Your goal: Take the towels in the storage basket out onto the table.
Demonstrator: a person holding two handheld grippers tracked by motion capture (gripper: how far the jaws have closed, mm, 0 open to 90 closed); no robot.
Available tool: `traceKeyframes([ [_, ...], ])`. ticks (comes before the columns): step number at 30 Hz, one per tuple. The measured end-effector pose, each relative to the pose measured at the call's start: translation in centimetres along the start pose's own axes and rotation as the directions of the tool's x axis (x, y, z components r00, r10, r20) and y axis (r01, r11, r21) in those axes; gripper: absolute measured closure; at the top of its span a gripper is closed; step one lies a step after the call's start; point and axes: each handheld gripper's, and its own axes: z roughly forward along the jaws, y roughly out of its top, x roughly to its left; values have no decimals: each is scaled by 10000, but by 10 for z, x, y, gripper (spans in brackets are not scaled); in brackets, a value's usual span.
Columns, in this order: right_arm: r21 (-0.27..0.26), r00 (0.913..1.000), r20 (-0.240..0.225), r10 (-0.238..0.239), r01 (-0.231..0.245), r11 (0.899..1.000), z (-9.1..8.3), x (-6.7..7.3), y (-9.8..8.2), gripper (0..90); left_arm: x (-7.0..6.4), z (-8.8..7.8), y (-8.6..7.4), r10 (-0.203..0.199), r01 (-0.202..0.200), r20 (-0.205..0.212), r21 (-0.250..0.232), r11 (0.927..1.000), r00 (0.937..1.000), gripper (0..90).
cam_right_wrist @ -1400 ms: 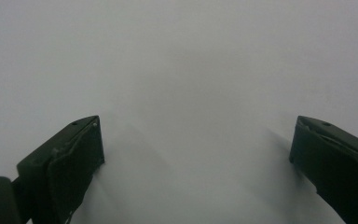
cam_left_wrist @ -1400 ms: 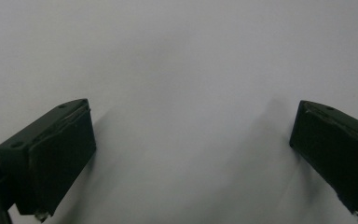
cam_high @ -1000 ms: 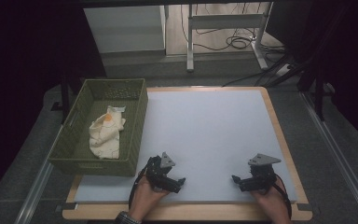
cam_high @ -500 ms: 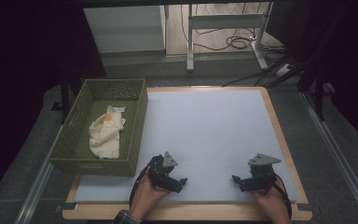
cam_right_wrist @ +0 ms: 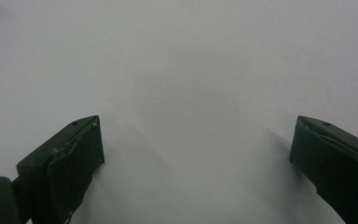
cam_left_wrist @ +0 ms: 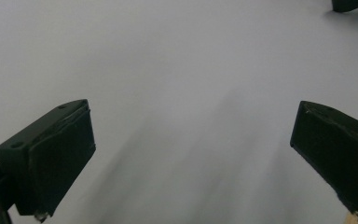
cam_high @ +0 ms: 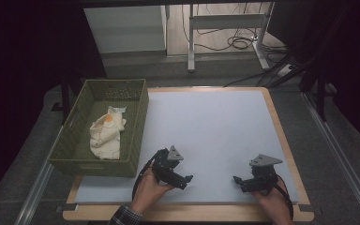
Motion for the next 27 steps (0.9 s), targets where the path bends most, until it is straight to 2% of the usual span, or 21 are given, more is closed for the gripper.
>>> traceKeyframes([
  [8, 2, 10000, -1, -13, 13, 10000, 0, 0, 0, 30, 4, -6, 20, -71, 72, 207, -36, 10000, 9998, 0],
  [12, 4, 10000, -6, 11, -11, 10000, 0, 0, 0, 30, 8, -9, 30, -123, 127, 457, -72, 9999, 9989, 0],
  [19, 2, 10000, -10, 3, -3, 10000, 0, 0, 0, 30, 18, -21, 47, 39, -37, 308, -48, 10000, 9995, 0],
  [27, -7, 10000, -1, -24, 24, 10000, 0, 0, 0, 30, 29, -37, 60, 192, -191, -64, 17, 9998, 9998, 0],
])
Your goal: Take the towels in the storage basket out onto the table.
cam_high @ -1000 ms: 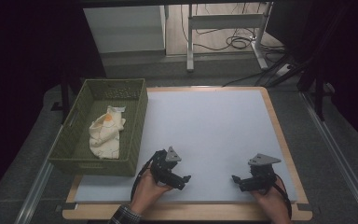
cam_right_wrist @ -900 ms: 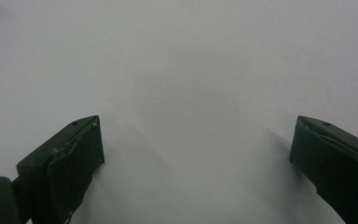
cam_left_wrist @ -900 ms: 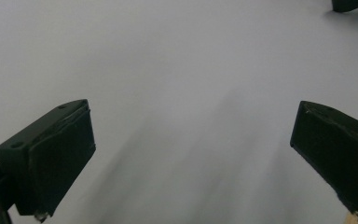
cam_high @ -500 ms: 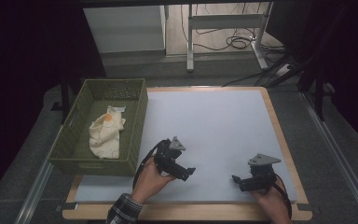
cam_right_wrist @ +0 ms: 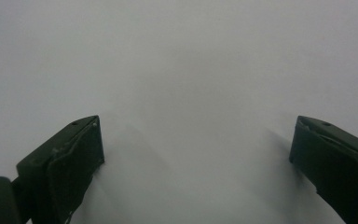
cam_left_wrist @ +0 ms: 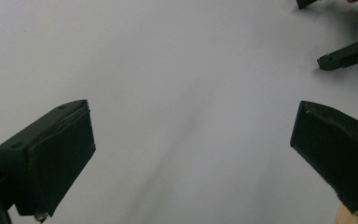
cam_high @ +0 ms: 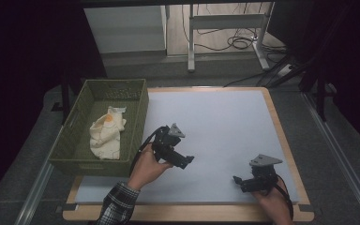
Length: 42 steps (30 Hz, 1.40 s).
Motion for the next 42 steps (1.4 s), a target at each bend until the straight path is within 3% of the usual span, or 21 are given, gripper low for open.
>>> traceKeyframes([
  [4, 3, 10000, -4, -11, 11, 10000, 0, 0, 0, 29, 14, -10, 6, -129, 129, -184, -3, 9999, 9997, 0],
  [12, -17, 10000, 1, 10, -10, 10000, 0, 0, 0, 29, 28, -29, 15, -179, 173, -308, -174, 9997, 9994, 0],
  [21, -14, 10000, -3, 8, -8, 10000, 0, 0, 0, 30, 56, -48, 18, -450, 451, -911, -14, 9990, 9948, 0],
  [33, -11, 10000, -2, 4, -4, 10000, 0, 0, 0, 30, 96, -73, 5, -1400, 1399, -1600, -116, 9901, 9771, 0],
  [37, -12, 10000, -3, 1, -1, 10000, 0, 0, 0, 29, 109, -82, -2, -1598, 1617, -1930, -57, 9868, 9681, 0],
  [42, -10, 10000, -1, 2, -2, 10000, 0, 0, 0, 30, 128, -93, -12, -1966, 1981, -2040, -133, 9801, 9590, 0],
])
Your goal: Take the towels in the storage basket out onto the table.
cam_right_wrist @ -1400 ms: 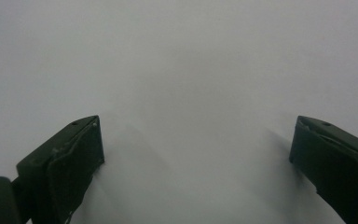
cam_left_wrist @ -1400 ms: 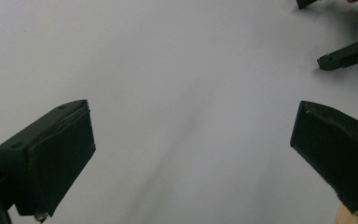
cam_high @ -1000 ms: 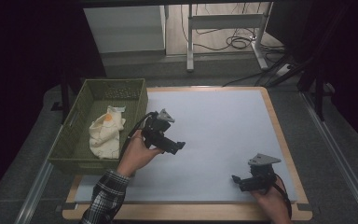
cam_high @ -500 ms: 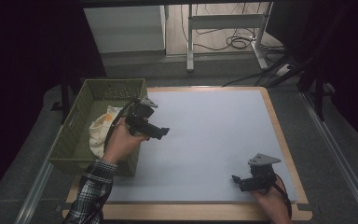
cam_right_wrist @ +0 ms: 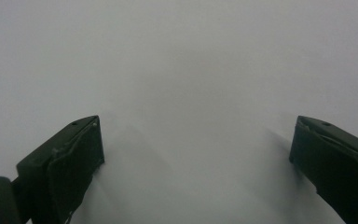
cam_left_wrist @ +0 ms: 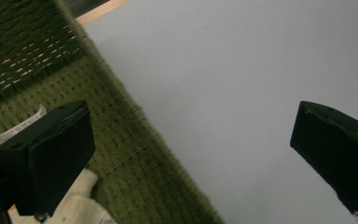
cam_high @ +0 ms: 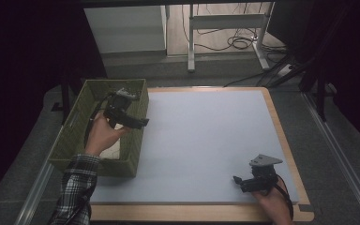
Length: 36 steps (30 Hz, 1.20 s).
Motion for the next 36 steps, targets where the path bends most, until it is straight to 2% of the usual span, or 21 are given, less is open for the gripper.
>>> traceKeyframes([
  [2, -1, 10000, -2, -1, 1, 10000, 0, 0, 0, 29, 9, -2, -3, -237, 237, -77, 1, 9997, 9997, 0],
  [8, 0, 10000, -1, 0, 0, 10000, 0, 0, 0, 30, 33, -5, -13, -530, 539, -459, 176, 9984, 9975, 0],
  [13, 3, 10000, 0, -1, 1, 10000, 0, 0, 0, 29, 57, 1, -24, -912, 948, -834, 407, 9947, 9923, 4],
  [17, 3, 10000, -1, -2, 2, 10000, 0, 0, 0, 29, 69, 12, -33, -946, 1056, -1216, 875, 9905, 9881, 9],
  [18, 2, 10000, -1, 3, -3, 10000, 0, 0, 0, 29, 76, 19, -38, -913, 1079, -1366, 1201, 9869, 9864, 10],
  [20, 0, 10000, -3, -2, 2, 10000, 0, 0, 0, 29, 79, 23, -40, -931, 1129, -1449, 1351, 9844, 9851, 10],
  [25, -5, 10000, -3, 5, -5, 10000, 0, 0, 0, 29, 100, 38, -53, -1536, 1793, -1488, 1786, 9674, 9769, 10],
  [28, -5, 10000, -4, 5, -5, 10000, 0, 0, 0, 29, 111, 46, -58, -1819, 2133, -1574, 2134, 9534, 9706, 8],
  [31, -3, 10000, -3, 11, -11, 10000, 0, 0, 0, 29, 120, 54, -62, -2241, 2502, -1348, 2261, 9414, 9652, 8],
  [33, -7, 10000, -6, 7, -7, 10000, 0, 0, 0, 30, 124, 60, -65, -2304, 2638, -1539, 2540, 9305, 9609, 8],
  [36, -4, 10000, -5, 11, -11, 10000, 0, 0, 0, 29, 130, 70, -69, -2429, 2863, -1733, 3030, 9090, 9544, 9],
])
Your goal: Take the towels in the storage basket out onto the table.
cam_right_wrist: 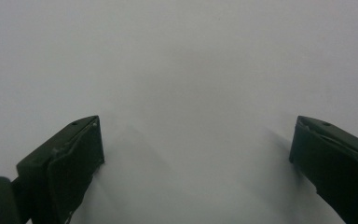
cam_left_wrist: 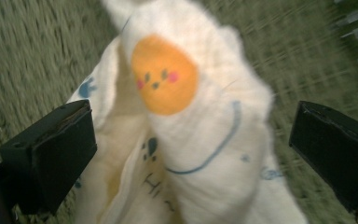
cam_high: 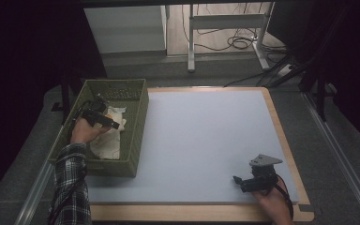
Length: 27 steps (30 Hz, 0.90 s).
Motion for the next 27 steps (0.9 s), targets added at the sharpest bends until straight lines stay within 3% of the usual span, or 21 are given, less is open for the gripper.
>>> traceKeyframes([
  [2, 1, 10000, 0, -1, 1, 10000, 0, 0, 0, 29, 4, 7, 0, -209, 210, -21, 532, 9984, 9998, 9],
  [6, -1, 10000, -2, -2, 2, 10000, 0, 0, 0, 29, 9, 15, -2, -597, 553, 397, 1038, 9931, 9974, 45],
  [9, -1, 10000, -2, -3, 3, 10000, 0, 0, 0, 29, 8, 20, -2, -670, 601, 442, 1423, 9880, 9968, 95],
  [10, 1, 10000, 1, 2, -2, 10000, 0, 0, 0, 30, 7, 22, -2, -506, 407, 535, 1737, 9840, 9973, 142],
  [12, -1, 10000, 2, -3, 3, 10000, 0, 0, 0, 30, 2, 22, -1, -231, 170, 288, 1973, 9802, 9993, 177],
  [15, 0, 10000, 1, -1, 1, 10000, 0, 0, 0, 30, 0, 20, -1, -128, -39, 799, 2052, 9787, 9967, 445],
  [16, 0, 10000, -1, -3, 3, 10000, 0, 0, 0, 29, -3, 19, -2, 5, -151, 698, 2079, 9780, 9976, 531],
  [17, 0, 10000, -1, -3, 3, 10000, 0, 0, 0, 29, -3, 18, -2, 64, -245, 881, 2065, 9781, 9961, 531],
  [18, 0, 10000, 1, -1, 1, 10000, 0, 0, 0, 29, -4, 17, -2, 45, -271, 1094, 2063, 9781, 9940, 654],
  [19, 1, 10000, -1, -3, 3, 10000, 0, 0, 0, 30, -4, 17, -2, 66, -312, 1174, 2083, 9776, 9931, 711],
  [23, 3, 10000, -1, 1, -1, 10000, 0, 0, 0, 29, -5, 12, -1, 120, -353, 1139, 2045, 9782, 9934, 767],
  [27, 1, 10000, -2, -3, 3, 10000, 0, 0, 0, 29, -2, 2, -3, -102, -75, 1176, 1489, 9888, 9930, 765],
])
